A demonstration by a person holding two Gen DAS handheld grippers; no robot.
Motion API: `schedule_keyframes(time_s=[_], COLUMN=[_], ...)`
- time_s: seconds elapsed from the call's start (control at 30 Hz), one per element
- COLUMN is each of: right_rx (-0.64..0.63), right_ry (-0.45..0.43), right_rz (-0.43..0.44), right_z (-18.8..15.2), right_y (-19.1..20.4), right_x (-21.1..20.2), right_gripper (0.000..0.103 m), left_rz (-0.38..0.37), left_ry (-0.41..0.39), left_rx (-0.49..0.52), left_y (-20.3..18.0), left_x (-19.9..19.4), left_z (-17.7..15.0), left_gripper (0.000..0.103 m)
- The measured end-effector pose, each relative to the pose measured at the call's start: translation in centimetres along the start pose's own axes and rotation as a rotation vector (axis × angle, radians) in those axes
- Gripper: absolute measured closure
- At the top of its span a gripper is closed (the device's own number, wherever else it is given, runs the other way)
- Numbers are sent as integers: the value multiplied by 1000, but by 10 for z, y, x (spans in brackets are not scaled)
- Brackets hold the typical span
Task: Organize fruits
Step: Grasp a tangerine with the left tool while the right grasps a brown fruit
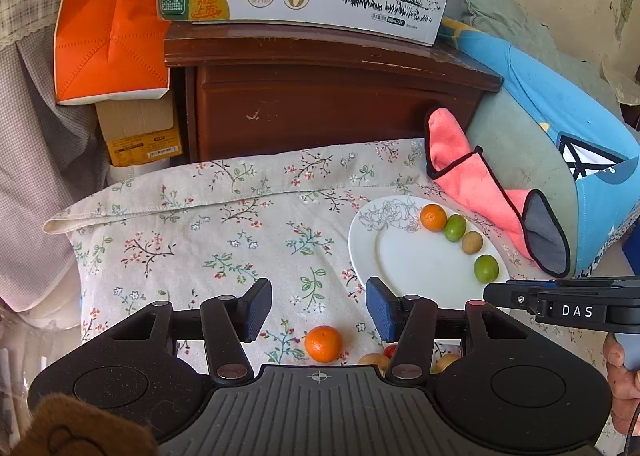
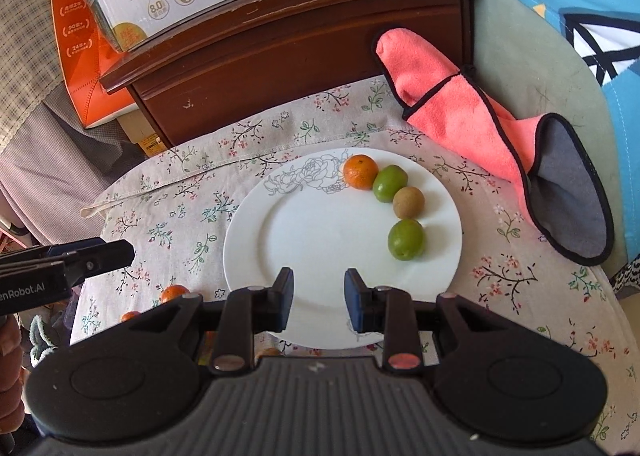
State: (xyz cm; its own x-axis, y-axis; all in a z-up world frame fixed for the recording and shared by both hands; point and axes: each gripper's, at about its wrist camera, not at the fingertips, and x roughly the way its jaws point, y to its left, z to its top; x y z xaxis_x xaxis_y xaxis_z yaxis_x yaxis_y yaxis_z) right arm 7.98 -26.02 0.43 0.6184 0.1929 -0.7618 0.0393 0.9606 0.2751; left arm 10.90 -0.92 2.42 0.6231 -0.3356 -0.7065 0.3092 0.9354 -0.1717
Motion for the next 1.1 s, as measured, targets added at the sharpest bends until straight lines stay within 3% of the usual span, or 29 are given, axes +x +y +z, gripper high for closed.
schedule_keyframes(time_s=[0.23,0.67,1.1], right_rx=[-65,-144,-106], right_ry=[22,124,141], right_rz=[31,101,86], right_z=[-11,-41,-44], right_y=[12,23,17], right_x=[-7,5,20], right_gripper=[74,74,74], left_rz=[12,28,19], left_ry=[26,115,136], left_rx=[-15,44,90], left_y=[8,5,-1], left_x=[-12,-8,9], left_z=[-21,-66,-78], left_gripper=[52,52,53])
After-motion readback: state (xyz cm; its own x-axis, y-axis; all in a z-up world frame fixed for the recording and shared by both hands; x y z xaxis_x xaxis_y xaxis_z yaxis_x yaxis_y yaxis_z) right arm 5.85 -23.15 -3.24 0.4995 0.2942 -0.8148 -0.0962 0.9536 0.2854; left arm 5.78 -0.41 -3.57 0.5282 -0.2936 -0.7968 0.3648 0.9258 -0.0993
